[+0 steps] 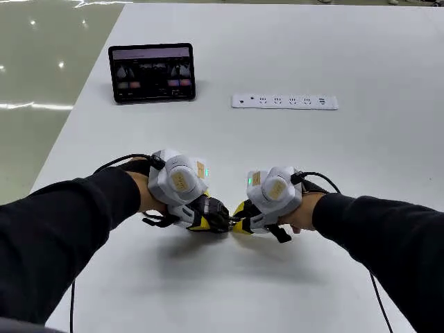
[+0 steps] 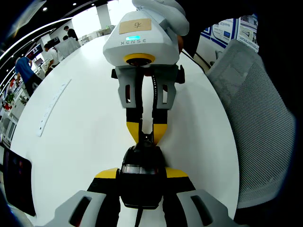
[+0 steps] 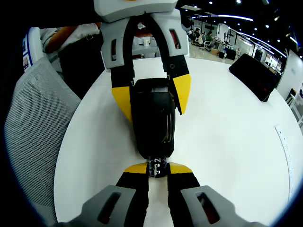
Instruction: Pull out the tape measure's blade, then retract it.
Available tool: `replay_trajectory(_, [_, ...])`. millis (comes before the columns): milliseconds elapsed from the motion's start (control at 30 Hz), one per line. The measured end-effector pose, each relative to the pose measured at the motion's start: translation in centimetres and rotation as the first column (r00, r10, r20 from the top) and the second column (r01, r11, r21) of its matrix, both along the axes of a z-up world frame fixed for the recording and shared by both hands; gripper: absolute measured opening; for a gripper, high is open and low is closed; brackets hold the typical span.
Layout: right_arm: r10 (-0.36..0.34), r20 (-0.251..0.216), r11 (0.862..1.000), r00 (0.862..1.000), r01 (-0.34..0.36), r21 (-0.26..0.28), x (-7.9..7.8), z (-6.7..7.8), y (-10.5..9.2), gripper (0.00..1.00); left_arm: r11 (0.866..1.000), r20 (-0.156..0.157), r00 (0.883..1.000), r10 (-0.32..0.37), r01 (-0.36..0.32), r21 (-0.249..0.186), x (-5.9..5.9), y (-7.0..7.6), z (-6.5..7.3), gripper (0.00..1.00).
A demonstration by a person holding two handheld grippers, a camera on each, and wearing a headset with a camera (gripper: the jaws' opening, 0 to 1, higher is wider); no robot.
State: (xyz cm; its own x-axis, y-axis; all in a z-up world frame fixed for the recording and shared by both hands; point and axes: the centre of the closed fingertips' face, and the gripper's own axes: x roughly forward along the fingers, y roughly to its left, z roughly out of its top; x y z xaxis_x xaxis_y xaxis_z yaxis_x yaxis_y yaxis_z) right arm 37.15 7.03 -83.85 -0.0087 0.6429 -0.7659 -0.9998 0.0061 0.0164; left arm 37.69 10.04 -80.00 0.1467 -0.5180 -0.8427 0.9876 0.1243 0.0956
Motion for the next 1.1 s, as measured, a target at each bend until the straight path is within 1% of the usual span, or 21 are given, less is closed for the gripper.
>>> replay_trajectory(633, [-0.016, 0.009, 1.0, 1.0, 0.017, -0.012, 0.1, -0.1, -1.5, 0.1, 1.0, 0.002, 1.0, 0.002, -0.002, -0.001, 0.0, -0.1, 0.0, 0.31])
replay_trajectory(967, [-0.023, 0.017, 0.999, 1.0, 0.024, -0.033, 0.2, -0.1, -2.9, 0.1, 1.0, 0.0, 1.0, 0.019, -0.019, 0.003, 0.0, -0.1, 0.0, 0.31])
replay_trajectory(1100, [-0.033, 0.008, 0.999, 0.999, 0.033, -0.036, 0.2, -0.1, -3.4, 0.1, 1.0, 0.001, 1.0, 0.015, -0.015, 0.007, 0.0, -0.1, 0.0, 0.31])
